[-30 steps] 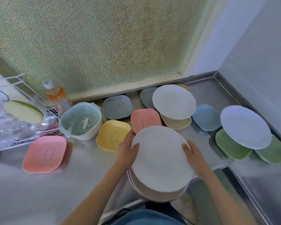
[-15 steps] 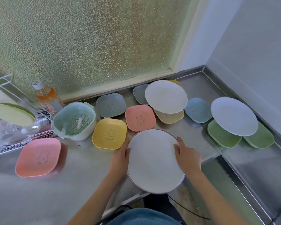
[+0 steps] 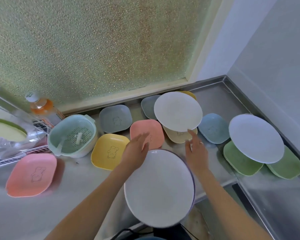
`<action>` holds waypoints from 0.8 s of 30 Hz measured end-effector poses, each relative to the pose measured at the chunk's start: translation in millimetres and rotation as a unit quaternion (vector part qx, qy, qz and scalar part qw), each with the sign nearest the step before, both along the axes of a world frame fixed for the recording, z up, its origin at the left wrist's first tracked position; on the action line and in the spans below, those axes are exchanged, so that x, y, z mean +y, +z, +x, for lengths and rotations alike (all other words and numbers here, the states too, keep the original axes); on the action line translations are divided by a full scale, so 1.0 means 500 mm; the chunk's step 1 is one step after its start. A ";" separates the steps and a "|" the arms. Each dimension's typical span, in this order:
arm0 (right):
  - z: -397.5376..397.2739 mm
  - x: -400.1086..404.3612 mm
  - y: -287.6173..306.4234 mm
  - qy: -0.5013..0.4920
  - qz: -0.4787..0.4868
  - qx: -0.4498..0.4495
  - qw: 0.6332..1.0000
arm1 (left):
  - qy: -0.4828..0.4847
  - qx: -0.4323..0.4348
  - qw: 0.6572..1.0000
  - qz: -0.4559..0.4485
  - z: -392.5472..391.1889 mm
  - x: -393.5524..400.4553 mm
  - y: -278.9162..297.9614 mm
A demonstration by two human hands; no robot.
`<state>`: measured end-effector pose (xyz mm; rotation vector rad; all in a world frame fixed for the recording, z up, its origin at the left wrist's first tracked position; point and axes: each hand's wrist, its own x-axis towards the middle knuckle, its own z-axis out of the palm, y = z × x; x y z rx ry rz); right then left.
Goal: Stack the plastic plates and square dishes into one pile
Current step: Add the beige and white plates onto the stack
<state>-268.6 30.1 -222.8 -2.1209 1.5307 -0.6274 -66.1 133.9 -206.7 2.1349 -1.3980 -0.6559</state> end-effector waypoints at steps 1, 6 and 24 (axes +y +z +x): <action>0.013 -0.032 -0.001 -0.004 0.025 -0.056 0.998 | -0.009 0.016 1.000 0.011 -0.005 -0.034 0.001; 0.052 -0.139 -0.029 -0.049 0.108 -0.137 0.983 | 0.054 0.066 0.995 0.052 -0.057 -0.175 -0.006; 0.022 -0.230 -0.004 -0.131 0.377 -0.371 0.839 | 0.288 0.274 0.918 -0.002 -0.089 -0.246 -0.032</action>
